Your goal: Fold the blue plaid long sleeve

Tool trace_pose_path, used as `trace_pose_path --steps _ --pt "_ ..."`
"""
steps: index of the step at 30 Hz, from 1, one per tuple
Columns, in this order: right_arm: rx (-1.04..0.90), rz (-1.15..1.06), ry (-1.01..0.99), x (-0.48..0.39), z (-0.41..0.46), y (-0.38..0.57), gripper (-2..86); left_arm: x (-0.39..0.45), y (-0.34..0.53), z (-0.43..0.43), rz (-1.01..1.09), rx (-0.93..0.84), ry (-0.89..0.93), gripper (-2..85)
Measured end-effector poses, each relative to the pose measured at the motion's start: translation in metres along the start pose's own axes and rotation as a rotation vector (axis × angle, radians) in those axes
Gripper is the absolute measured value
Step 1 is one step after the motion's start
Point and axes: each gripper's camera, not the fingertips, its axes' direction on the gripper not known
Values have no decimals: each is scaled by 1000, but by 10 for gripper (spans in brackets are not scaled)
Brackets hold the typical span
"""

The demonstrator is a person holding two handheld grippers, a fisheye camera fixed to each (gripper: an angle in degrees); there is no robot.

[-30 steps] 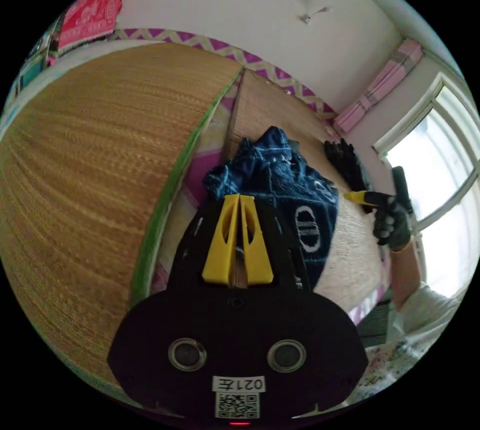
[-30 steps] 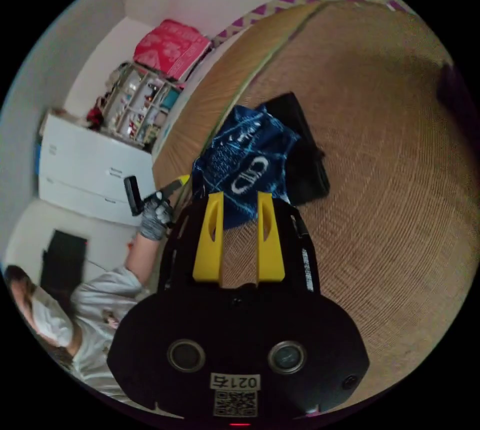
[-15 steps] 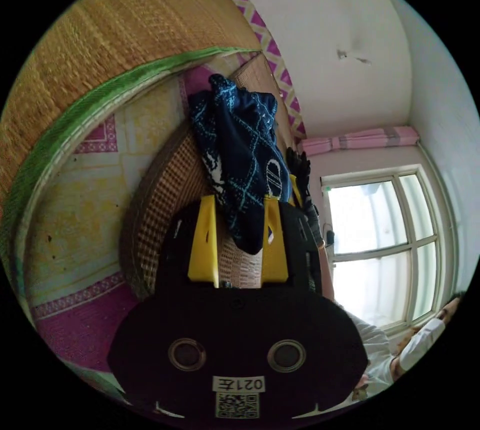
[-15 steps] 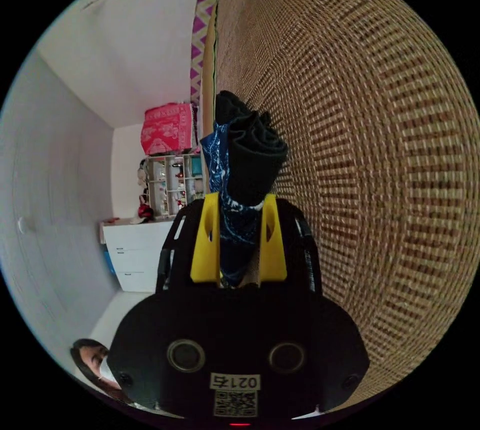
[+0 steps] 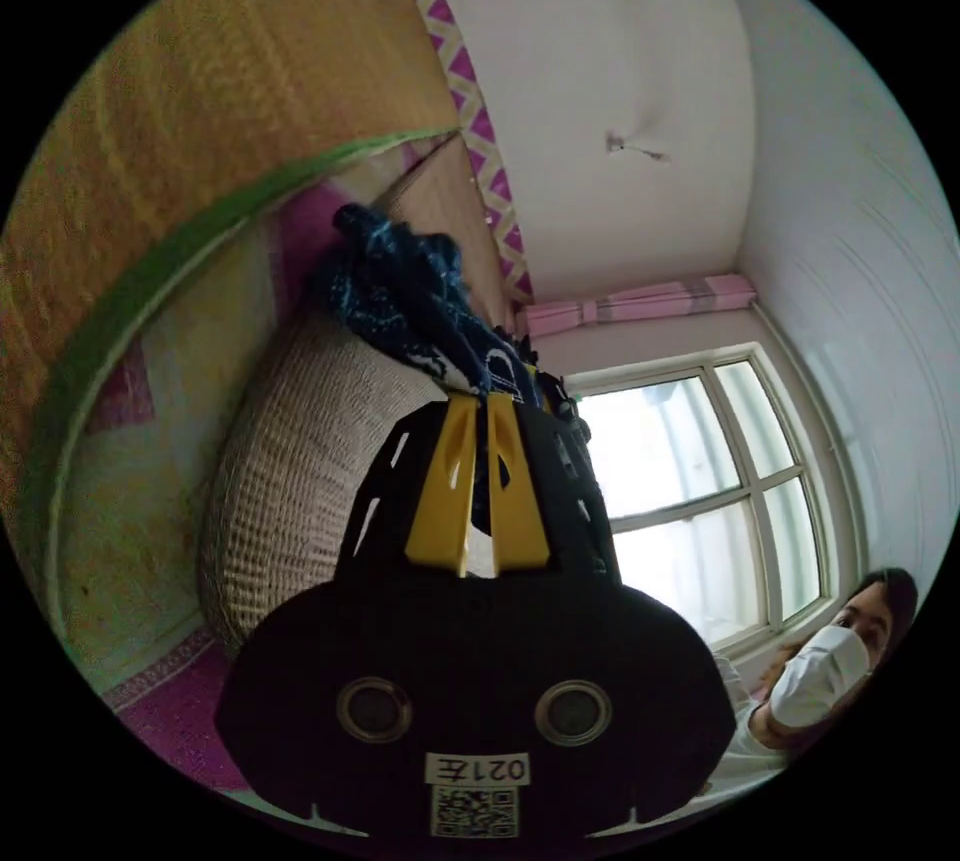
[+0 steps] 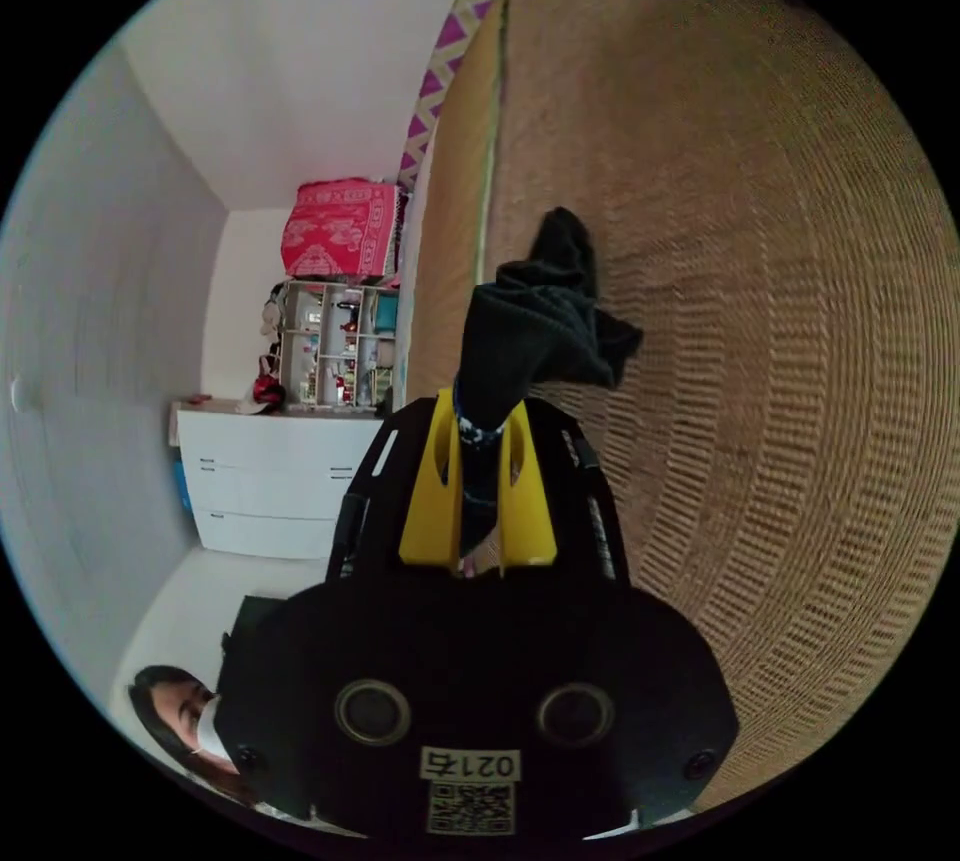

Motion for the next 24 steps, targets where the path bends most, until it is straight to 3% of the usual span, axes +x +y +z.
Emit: trace_pose_path --steps 5,13,16,20,24 --pt "-22 -163 43 -112 56 -62 54 45 -60 -51 107 96 -30 -9" --pt "-81 -392 -123 -188 207 -126 56 72 -128 -152 251 272 -167 -10" --pt "-100 -411 -99 -173 270 -134 58 43 -133 -173 233 289 -215 -9" --pt "-311 -149 -8 -91 363 -131 69 -45 -112 -179 -55 247 -254 -9" --pt "-324 -73 -67 -54 373 -114 91 -87 -78 -177 -189 240 -161 -7"
